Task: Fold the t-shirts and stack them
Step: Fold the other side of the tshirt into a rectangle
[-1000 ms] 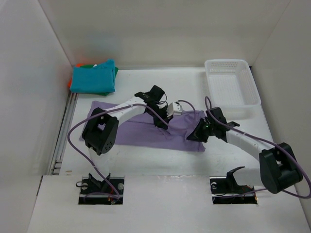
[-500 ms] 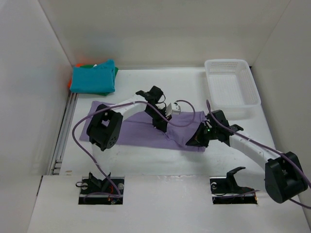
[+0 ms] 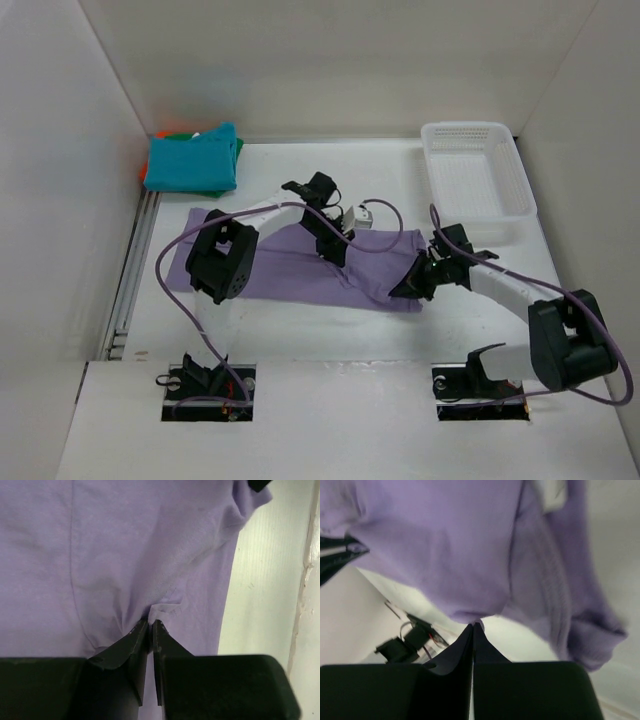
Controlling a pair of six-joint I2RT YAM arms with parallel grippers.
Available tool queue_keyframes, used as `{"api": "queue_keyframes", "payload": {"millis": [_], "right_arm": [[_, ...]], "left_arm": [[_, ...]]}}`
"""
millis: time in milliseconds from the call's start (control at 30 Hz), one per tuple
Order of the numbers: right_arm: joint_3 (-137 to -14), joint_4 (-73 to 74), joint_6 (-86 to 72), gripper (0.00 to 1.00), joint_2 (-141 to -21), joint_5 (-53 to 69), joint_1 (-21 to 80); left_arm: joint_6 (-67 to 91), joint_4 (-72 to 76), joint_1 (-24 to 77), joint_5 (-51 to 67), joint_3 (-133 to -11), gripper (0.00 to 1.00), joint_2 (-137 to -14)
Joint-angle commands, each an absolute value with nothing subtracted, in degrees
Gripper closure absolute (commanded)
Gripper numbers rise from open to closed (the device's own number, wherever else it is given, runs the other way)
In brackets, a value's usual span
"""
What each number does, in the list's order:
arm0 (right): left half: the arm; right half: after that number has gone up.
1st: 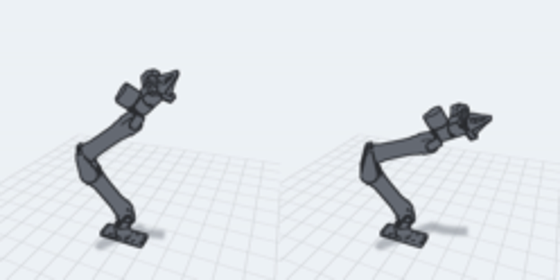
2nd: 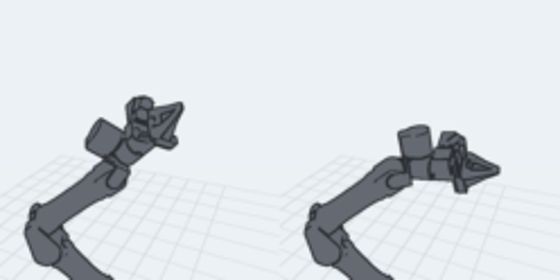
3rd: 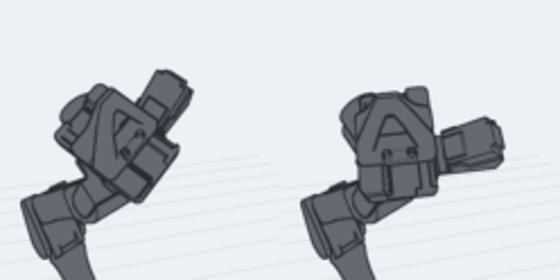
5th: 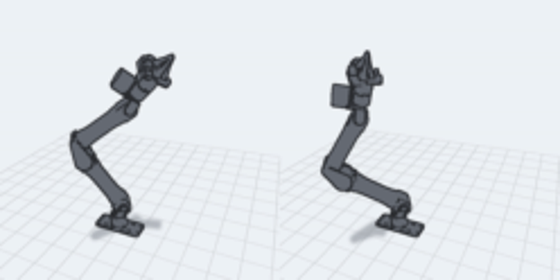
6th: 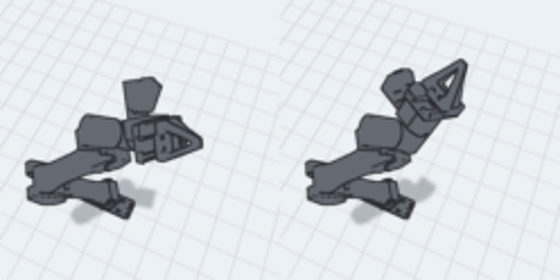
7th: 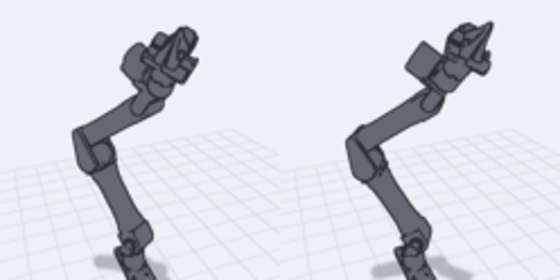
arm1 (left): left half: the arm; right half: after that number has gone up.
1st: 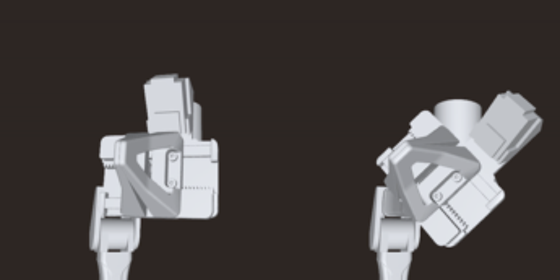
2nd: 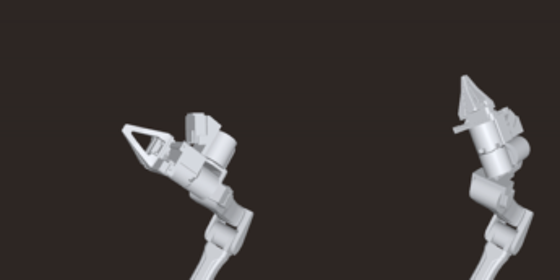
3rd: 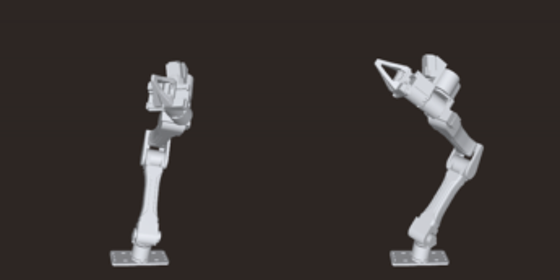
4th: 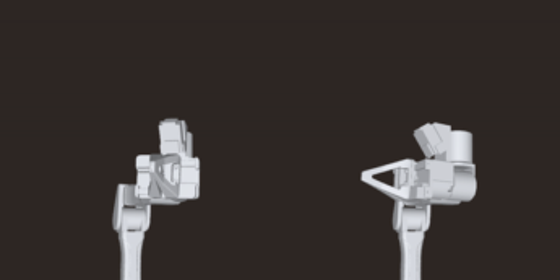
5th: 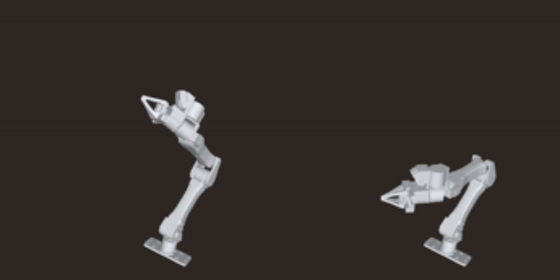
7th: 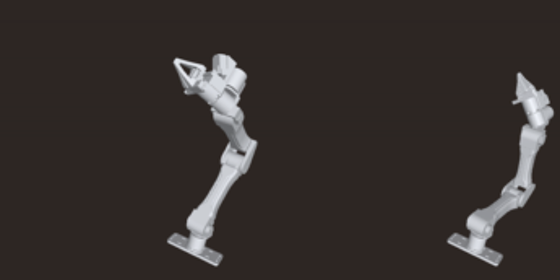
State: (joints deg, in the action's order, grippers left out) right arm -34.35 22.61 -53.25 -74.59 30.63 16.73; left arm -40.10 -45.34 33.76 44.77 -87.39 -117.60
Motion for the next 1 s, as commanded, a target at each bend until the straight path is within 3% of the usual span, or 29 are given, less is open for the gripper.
{"api": "queue_keyframes", "payload": {"millis": [0,433,967], "right_arm": [[-37.52,16.01,-52.47,0.98,-77.95,30.5,13.85],[-41.93,3.0,-58.09,0.93,-90.7,30.68,7.7],[-37.88,-6.68,-64.86,0.79,-90.71,29.45,3.29]], "left_arm": [[-39.03,-44.65,33.0,48.78,-92.01,0.93,-119.17],[-22.78,-40.7,27.38,55.19,-97.82,0.91,-125.59],[-5.19,-28.04,22.81,54.41,-95.45,0.89,-127.79]]}}
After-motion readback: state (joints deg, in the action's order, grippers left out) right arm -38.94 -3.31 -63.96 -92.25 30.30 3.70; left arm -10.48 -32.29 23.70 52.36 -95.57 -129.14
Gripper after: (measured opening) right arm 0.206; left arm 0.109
